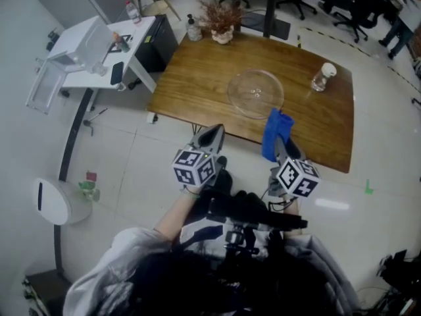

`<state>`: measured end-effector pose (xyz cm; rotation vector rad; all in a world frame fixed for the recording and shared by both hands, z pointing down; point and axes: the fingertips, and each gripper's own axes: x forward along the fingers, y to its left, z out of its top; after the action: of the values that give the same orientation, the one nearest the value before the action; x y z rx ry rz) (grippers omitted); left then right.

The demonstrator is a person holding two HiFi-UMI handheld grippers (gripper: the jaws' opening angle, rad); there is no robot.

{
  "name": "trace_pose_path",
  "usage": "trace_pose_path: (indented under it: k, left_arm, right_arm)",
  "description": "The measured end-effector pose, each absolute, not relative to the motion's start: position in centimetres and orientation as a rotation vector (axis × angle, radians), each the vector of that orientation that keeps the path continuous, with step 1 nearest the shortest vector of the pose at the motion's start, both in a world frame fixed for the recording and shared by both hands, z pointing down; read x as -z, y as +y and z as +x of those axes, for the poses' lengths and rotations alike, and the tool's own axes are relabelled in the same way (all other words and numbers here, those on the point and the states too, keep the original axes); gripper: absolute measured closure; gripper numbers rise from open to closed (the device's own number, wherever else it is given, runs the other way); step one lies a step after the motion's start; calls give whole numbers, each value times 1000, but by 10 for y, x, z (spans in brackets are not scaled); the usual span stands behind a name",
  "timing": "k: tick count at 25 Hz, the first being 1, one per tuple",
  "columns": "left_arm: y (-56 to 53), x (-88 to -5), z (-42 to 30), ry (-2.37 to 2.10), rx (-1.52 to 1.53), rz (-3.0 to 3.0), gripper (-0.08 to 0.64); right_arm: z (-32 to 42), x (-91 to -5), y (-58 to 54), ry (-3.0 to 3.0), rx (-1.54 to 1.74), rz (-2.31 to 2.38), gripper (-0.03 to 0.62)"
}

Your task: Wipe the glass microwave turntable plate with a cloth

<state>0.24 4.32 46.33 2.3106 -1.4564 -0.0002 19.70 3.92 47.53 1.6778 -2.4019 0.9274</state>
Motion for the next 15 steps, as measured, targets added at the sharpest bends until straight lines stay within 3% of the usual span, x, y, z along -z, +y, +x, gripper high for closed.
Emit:
trace_pose_path:
  k: [15]
  left_arm:
    - [51,-470,4,-1419,-30,2314,565]
  right_arm:
    - [198,-475,54,-2386,-890,1701,476]
